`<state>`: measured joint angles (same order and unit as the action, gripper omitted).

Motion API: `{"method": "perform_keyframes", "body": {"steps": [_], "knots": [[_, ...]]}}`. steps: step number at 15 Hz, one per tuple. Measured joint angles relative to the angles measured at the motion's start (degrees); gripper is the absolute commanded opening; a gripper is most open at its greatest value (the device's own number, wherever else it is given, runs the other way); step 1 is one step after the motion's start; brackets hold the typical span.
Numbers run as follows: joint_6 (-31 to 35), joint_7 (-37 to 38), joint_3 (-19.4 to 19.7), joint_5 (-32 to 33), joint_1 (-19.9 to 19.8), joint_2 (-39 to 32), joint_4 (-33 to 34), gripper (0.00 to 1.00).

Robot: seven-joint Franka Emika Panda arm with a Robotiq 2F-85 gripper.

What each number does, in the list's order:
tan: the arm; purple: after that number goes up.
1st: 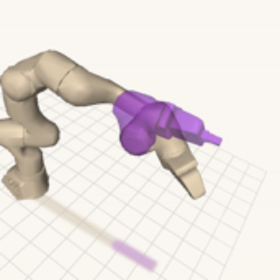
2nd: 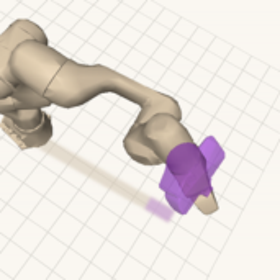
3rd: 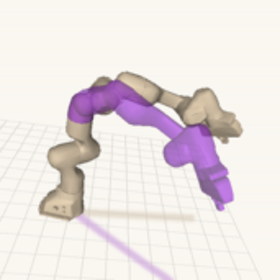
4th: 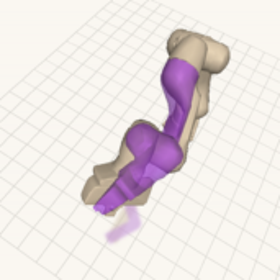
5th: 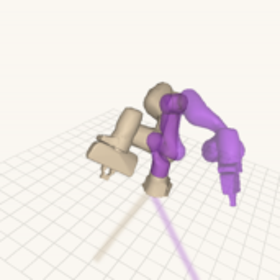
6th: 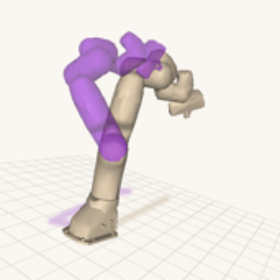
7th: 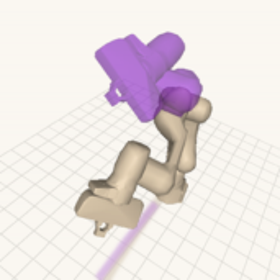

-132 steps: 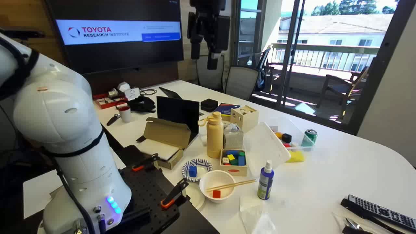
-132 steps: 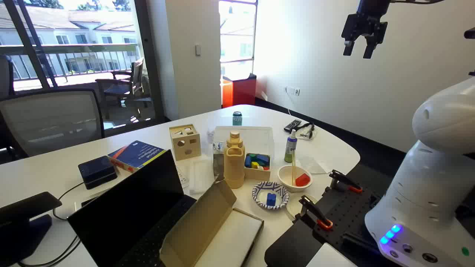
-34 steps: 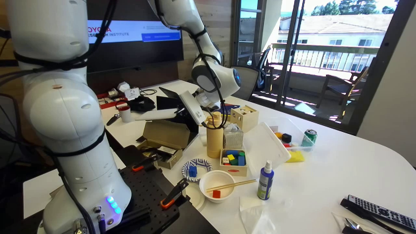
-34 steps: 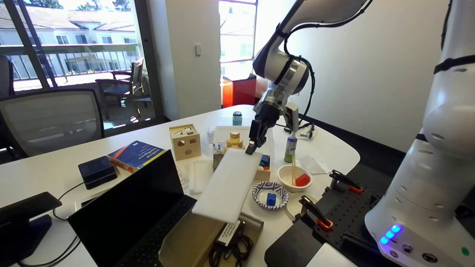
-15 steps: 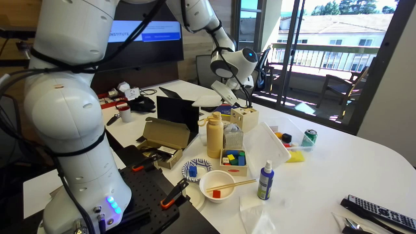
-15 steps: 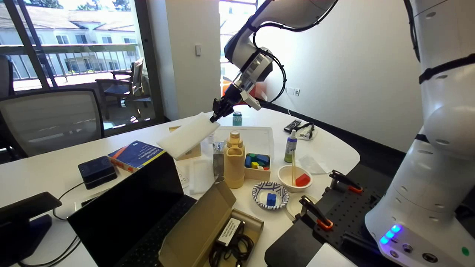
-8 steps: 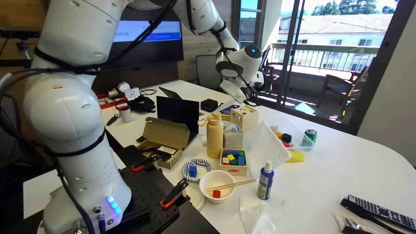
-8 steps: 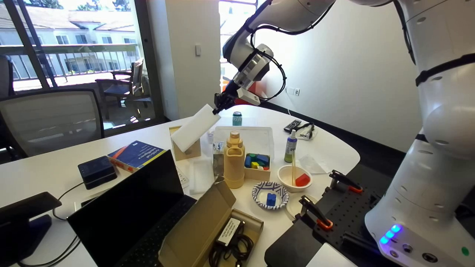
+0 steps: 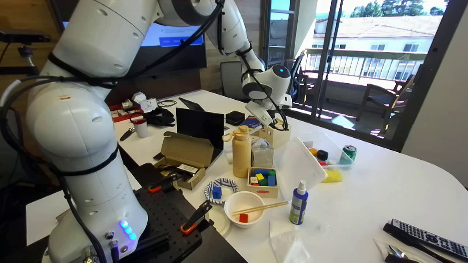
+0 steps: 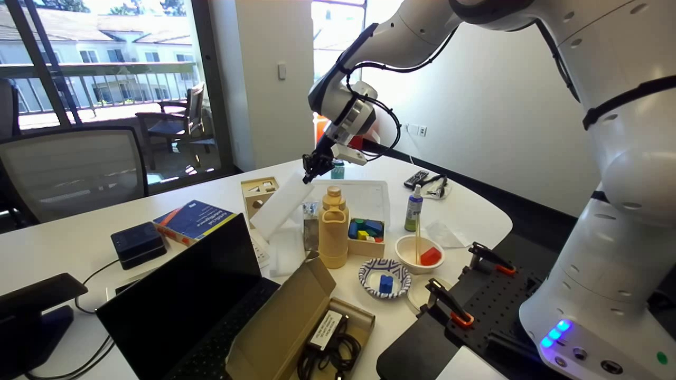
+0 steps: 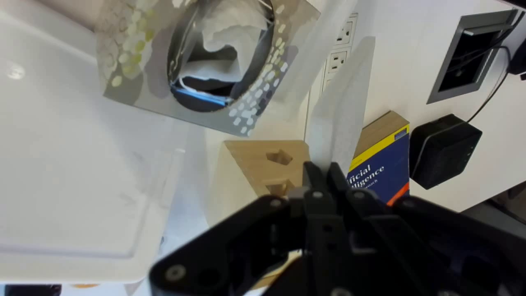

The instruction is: Remove the foam cover from the box

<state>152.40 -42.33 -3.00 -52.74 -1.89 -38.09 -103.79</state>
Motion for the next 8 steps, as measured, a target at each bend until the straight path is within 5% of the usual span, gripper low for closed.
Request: {"method": "perform_keyframes", "body": {"steps": [3, 5, 8], "knots": [[0.37, 3.67, -0.97, 3.27, -0.18, -3.12, 1.98, 0.01], [0.53, 5.77, -1.87, 4.97, -0.77, -4.71, 3.13, 0.32], [1.01, 8.34, -2.93, 7.31, -1.81, -6.10, 4.08, 0.54]]}}
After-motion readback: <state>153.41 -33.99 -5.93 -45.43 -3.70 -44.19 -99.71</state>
